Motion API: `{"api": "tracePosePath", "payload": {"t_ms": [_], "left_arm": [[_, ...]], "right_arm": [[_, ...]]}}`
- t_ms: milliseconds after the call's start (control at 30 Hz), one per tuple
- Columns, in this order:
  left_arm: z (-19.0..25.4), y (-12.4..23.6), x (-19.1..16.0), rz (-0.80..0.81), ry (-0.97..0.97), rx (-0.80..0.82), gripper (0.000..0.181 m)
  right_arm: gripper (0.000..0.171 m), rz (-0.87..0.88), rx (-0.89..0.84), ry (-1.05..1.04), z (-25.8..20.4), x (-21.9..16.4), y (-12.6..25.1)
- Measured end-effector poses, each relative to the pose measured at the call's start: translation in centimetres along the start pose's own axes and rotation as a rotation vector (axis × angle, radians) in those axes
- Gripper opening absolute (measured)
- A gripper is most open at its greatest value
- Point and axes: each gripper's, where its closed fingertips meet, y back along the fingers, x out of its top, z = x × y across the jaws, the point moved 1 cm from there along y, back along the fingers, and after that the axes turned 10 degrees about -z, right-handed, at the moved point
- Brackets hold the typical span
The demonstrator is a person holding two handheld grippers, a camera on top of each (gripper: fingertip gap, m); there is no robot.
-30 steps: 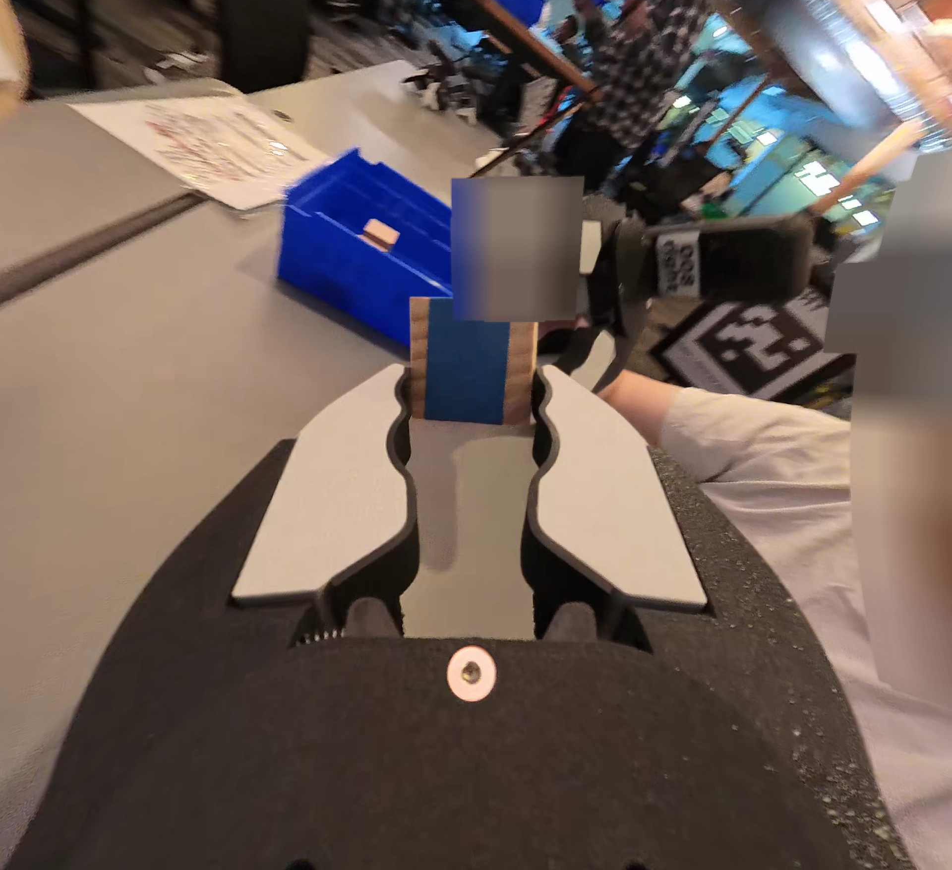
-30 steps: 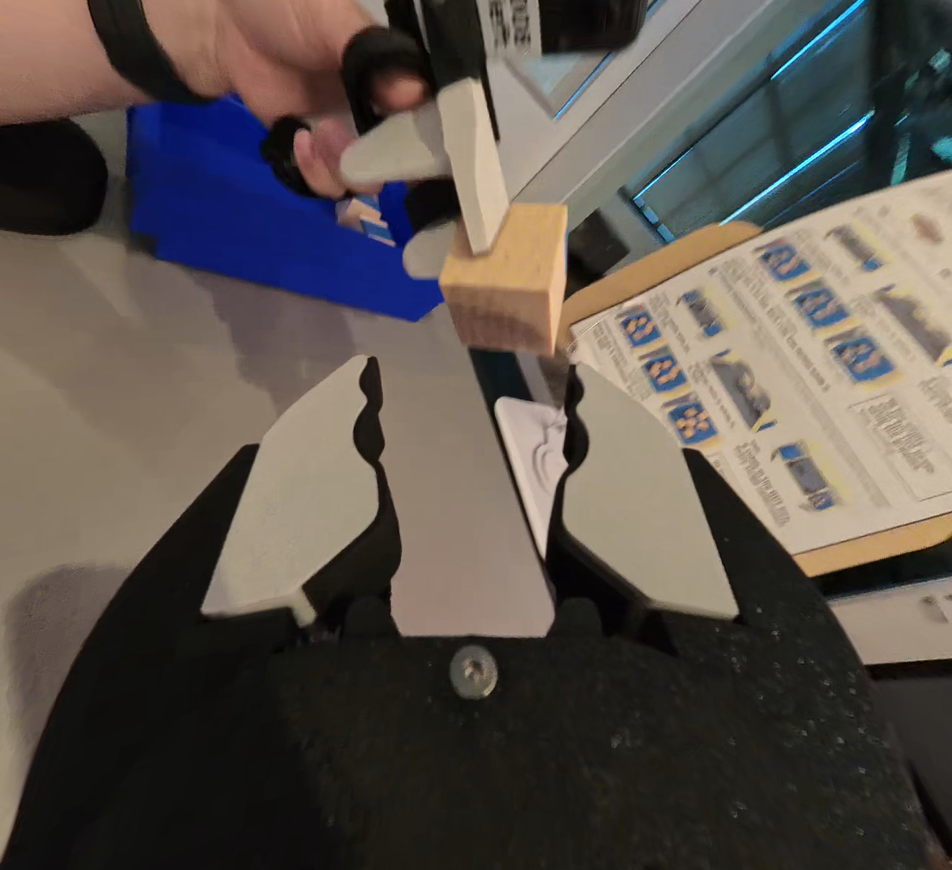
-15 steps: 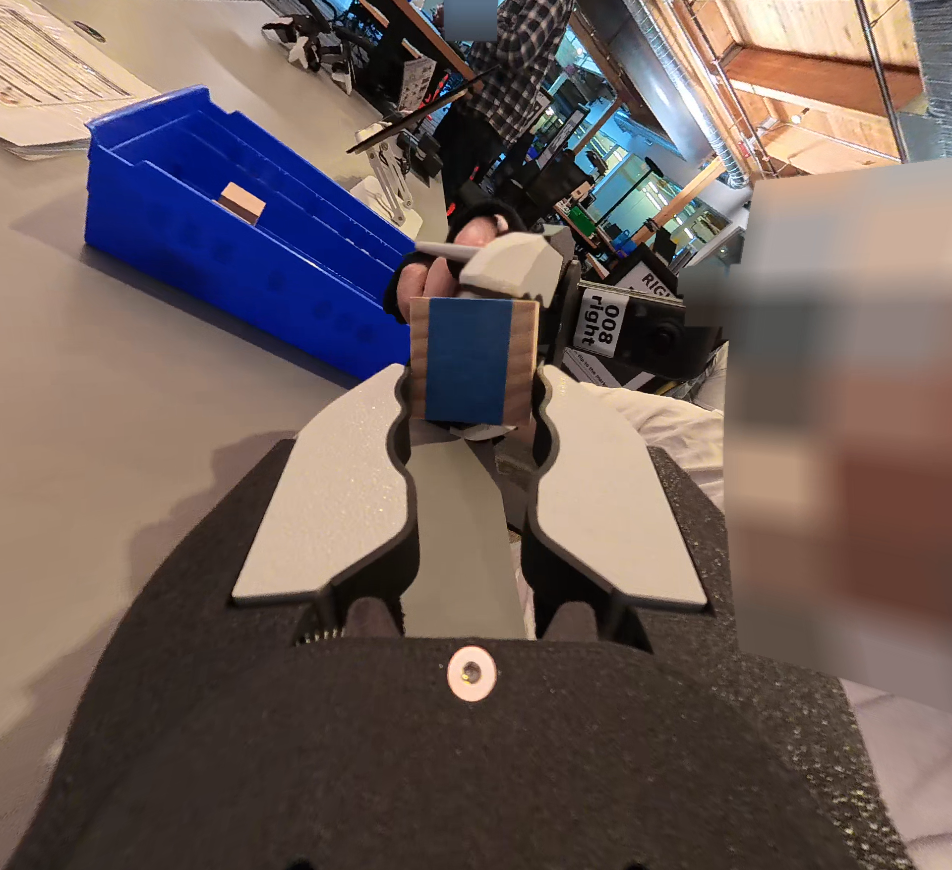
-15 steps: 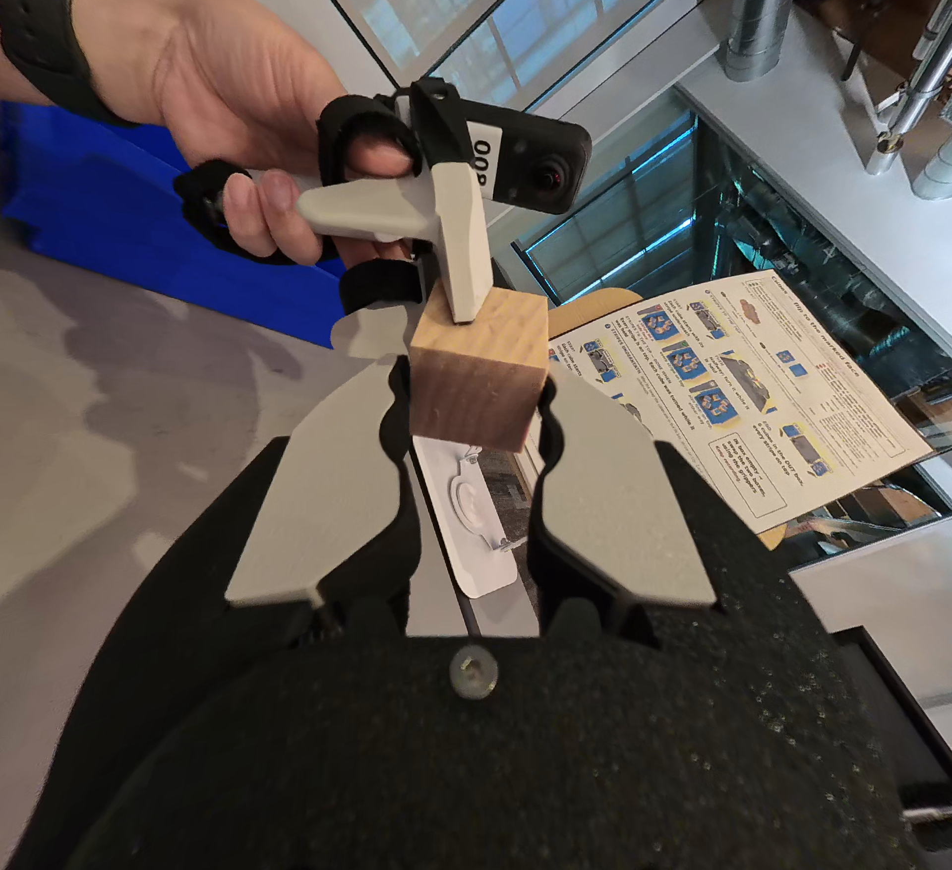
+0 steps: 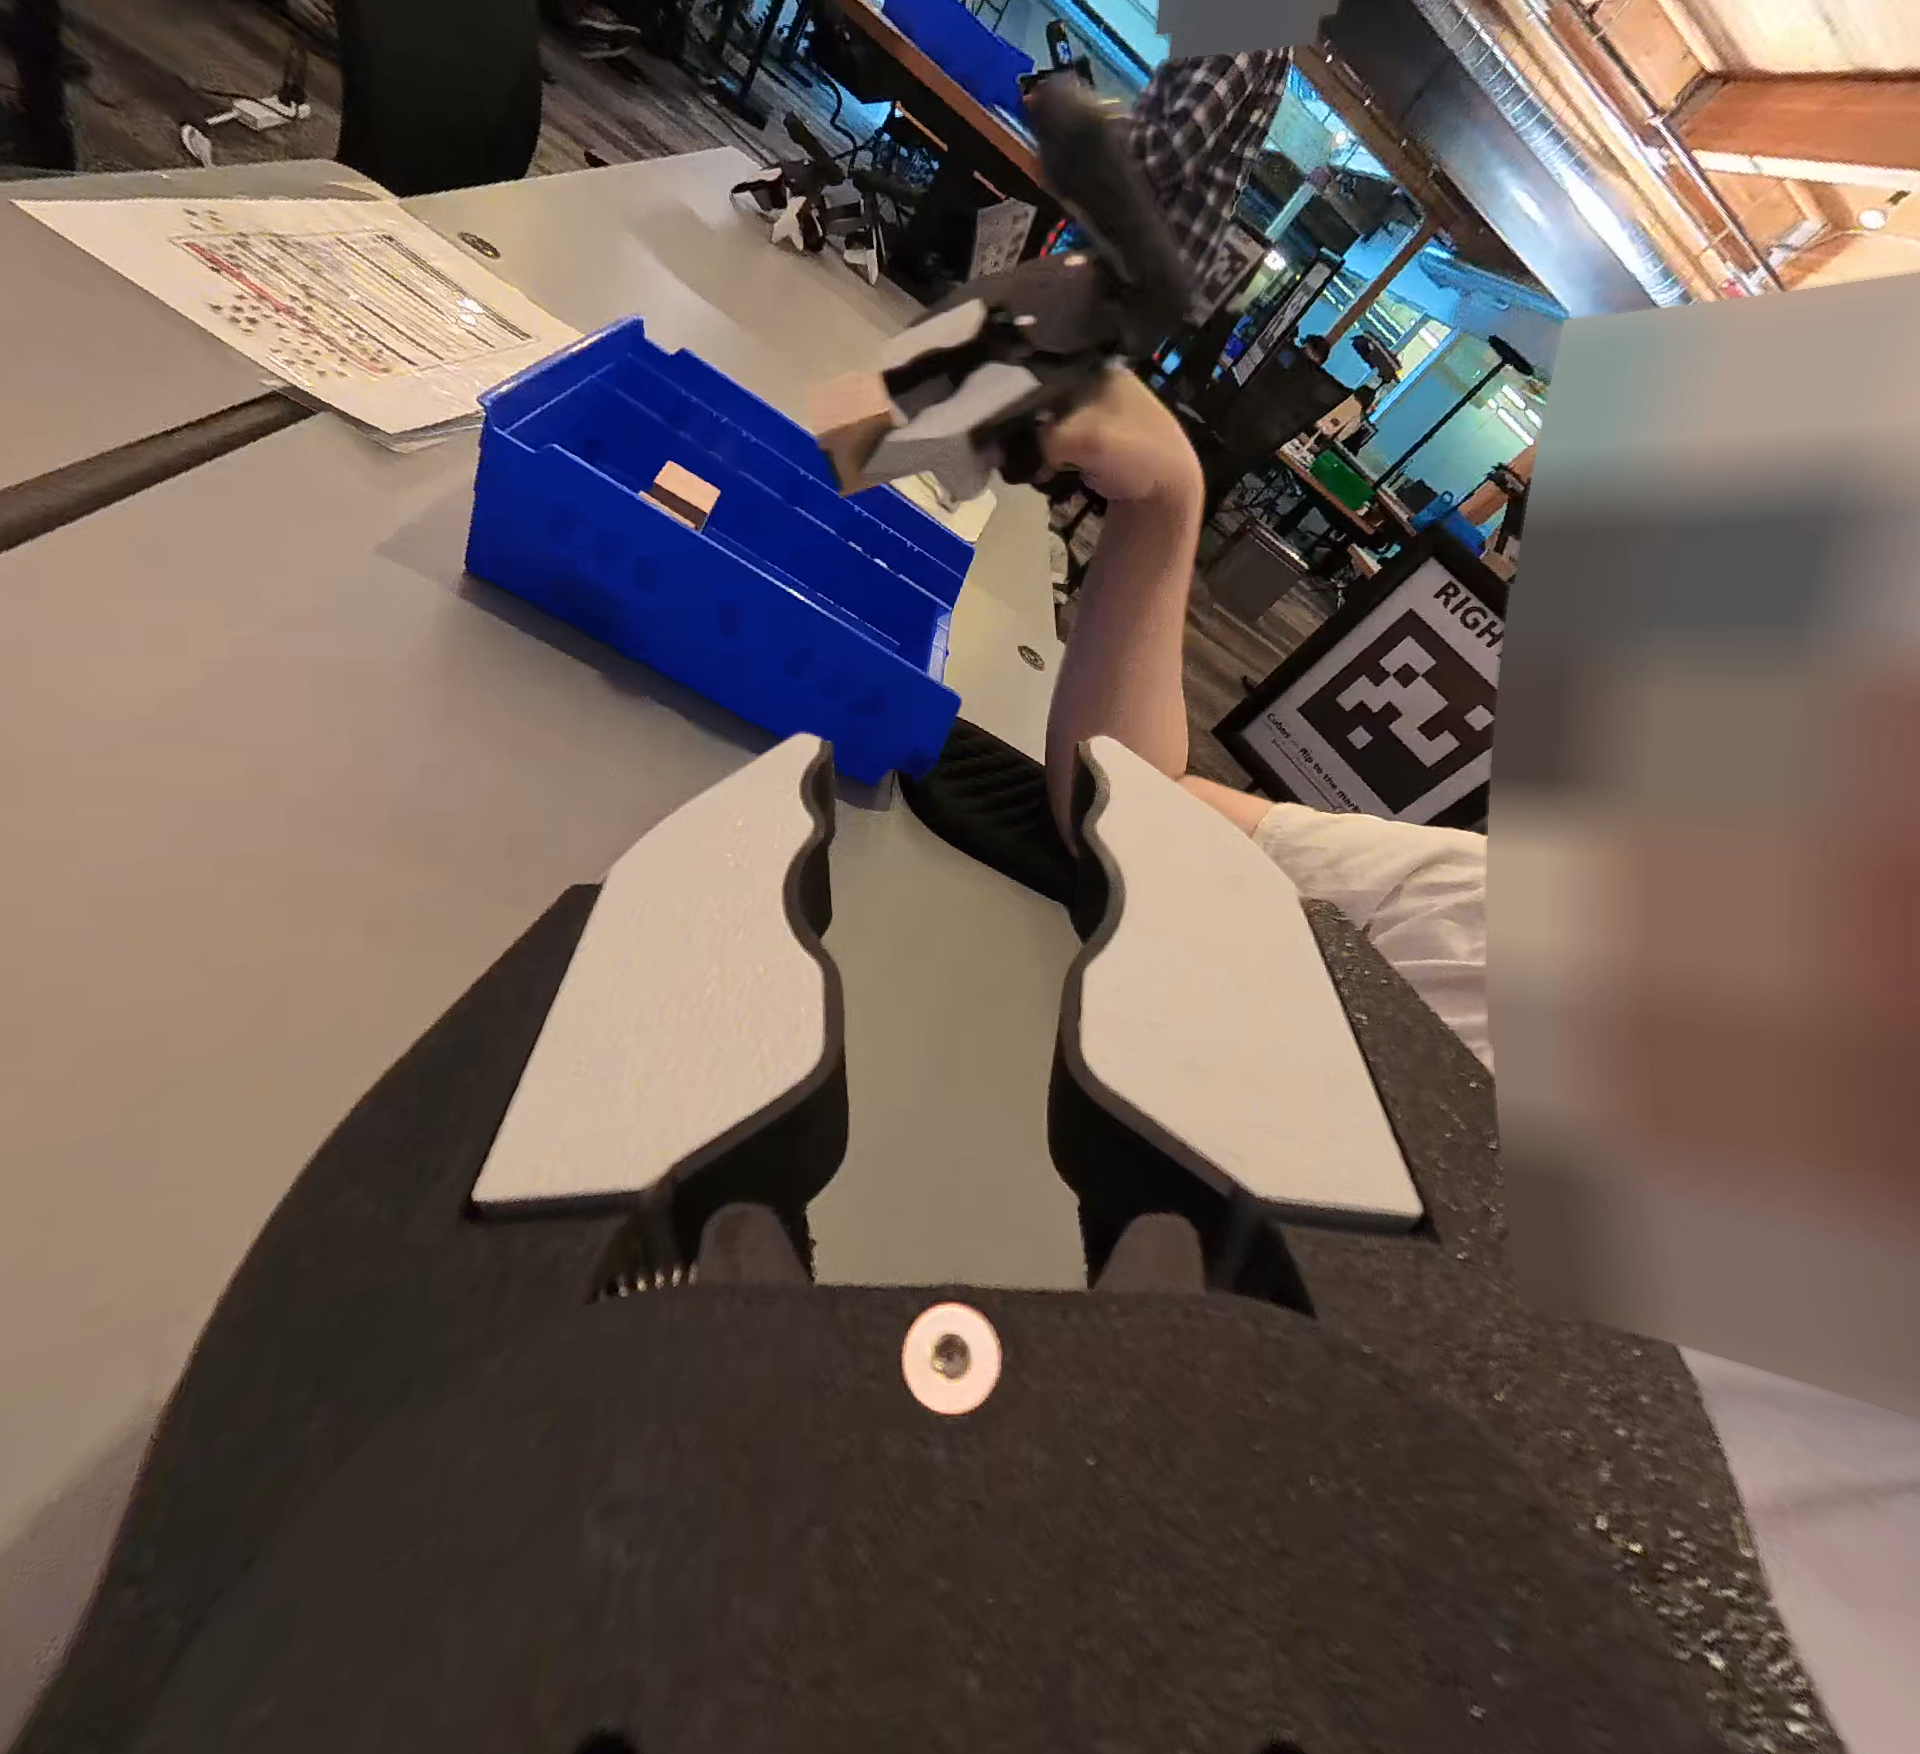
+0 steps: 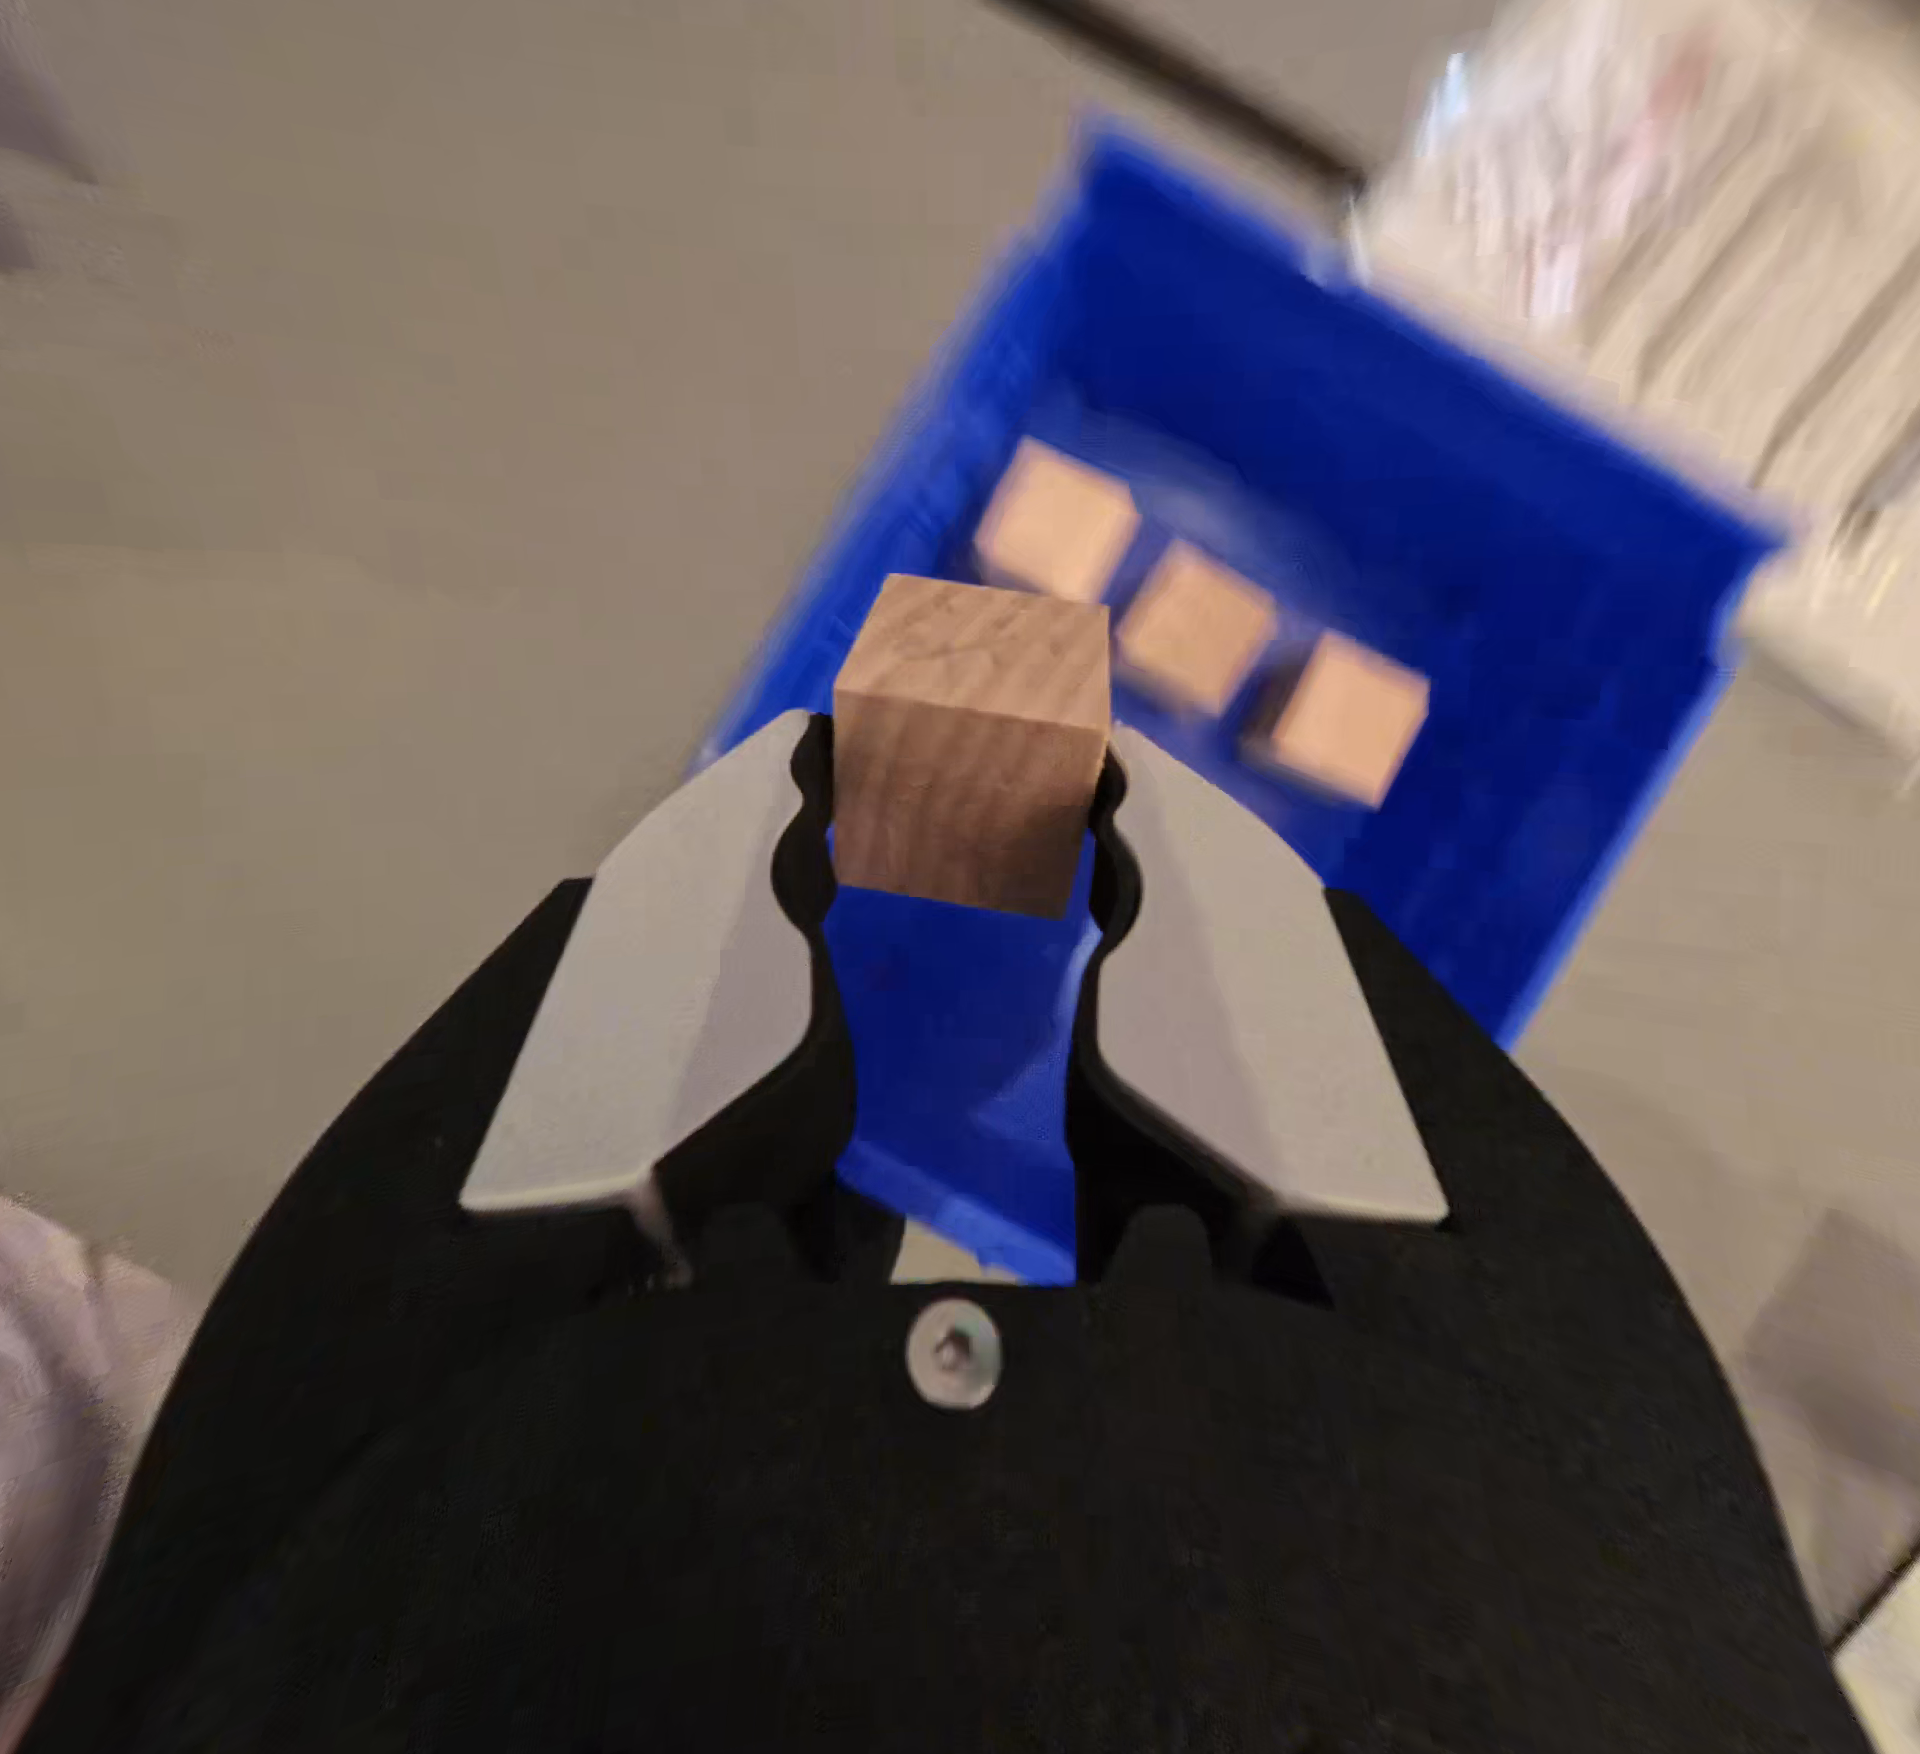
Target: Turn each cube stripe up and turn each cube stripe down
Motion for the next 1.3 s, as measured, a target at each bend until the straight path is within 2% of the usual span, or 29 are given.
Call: {"api": "tracePosePath", "payload": {"t_ms": [67,167,367,733,1133,1233,1300], "left_arm": [[0.0,-0.2,-0.1,-0.011,0.008,-0.005,0.042],[0.1,-0.7,-0.5,-0.028,0.024,-0.016,0.041],[0.3,-1.4,-1.0,-0.067,0.014,-0.012,0.04],[0.9,-1.5,-0.9,-0.065,-0.001,-0.011,0.037],[1.4,-1.7,-1.0,-0.07,-0.006,-0.029,0.035],[2.3,-0.5,-0.2,-0.033,-0.046,-0.032,0.03],[3.7,2.0,0.9,0.03,-0.124,0.012,0.028]], "right_arm": [[0.047,-0.196,0.053,-0.175,3.7,-3.9,-3.5],[0.047,-0.36,0.068,-0.292,6.2,-6.7,-7.0],[0.047,-0.502,0.009,-0.349,7.6,-8.6,-9.2],[0.047,-0.636,-0.047,-0.366,8.3,-10.3,-10.4],[0.048,-0.676,-0.073,-0.337,8.6,-10.7,-10.5],[0.052,-0.655,-0.133,-0.327,9.0,-10.2,-9.6],[0.053,-0.598,-0.143,-0.332,8.8,-9.3,-8.7]]}}
